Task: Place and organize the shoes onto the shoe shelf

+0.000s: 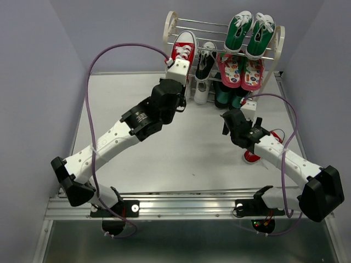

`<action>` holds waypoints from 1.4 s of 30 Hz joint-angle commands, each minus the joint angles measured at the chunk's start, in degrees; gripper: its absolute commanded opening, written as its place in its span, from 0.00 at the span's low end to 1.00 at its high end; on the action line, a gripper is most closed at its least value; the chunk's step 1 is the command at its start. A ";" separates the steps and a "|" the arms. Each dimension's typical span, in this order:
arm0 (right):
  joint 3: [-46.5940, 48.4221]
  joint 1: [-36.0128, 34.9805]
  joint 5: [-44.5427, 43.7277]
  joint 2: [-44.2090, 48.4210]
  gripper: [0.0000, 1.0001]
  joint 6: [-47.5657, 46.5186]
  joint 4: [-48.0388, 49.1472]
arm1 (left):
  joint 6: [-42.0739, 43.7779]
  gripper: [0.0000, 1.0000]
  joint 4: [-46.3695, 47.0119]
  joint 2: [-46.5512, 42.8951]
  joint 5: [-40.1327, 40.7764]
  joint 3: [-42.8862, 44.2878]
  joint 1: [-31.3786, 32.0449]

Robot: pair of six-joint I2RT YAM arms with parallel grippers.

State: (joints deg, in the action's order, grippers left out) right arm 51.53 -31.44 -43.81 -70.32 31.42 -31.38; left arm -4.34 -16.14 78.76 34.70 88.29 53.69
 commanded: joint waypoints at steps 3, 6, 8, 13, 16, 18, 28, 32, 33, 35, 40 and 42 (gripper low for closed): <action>-0.99 0.42 -2.24 1.15 1.00 -1.18 2.90 | 9.26 0.00 3.14 7.18 -2.52 16.98 -3.85; -1.17 0.94 -2.33 1.59 1.00 -1.45 3.07 | 10.13 0.00 1.47 12.02 -6.12 24.54 -7.28; -1.25 0.94 -2.42 1.68 1.00 -1.45 3.07 | 11.19 0.00 1.11 15.26 -8.58 29.11 -8.77; -1.52 0.94 -2.42 1.51 1.00 -2.06 3.95 | 11.80 0.00 -0.03 21.34 -12.80 39.66 -13.43; -1.69 0.94 -2.16 0.89 1.00 -2.24 4.48 | 13.21 0.00 1.81 23.19 -16.40 40.64 -15.10; -1.87 0.94 -2.42 0.45 1.00 -2.33 4.48 | 14.01 0.00 2.25 24.51 -17.99 41.78 -15.98; -2.05 0.94 -2.42 0.80 1.00 -2.33 4.57 | 16.11 0.00 7.53 29.08 -21.34 46.79 -19.06; -2.22 0.94 -2.33 0.89 1.00 -2.24 4.57 | 16.20 0.00 8.76 32.24 -19.06 50.75 -19.59; -2.31 0.94 -2.42 0.89 1.00 -2.15 4.57 | 16.03 0.00 9.11 32.33 -19.14 50.93 -19.59; -2.31 0.94 -2.51 0.72 1.00 -1.80 4.66 | 15.77 0.00 11.12 32.60 -19.05 50.23 -19.59; -2.22 0.94 -2.42 -0.07 1.00 -1.80 5.10 | 16.20 0.00 11.92 34.00 -19.06 52.15 -19.85; -2.31 0.94 -2.59 -0.08 1.00 -1.98 5.10 | 16.73 0.00 12.27 34.44 -19.05 52.42 -20.03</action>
State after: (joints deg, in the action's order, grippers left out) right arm 49.69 -30.76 -44.18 -70.26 29.54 -28.77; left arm 10.50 -15.42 115.09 15.11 135.13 34.20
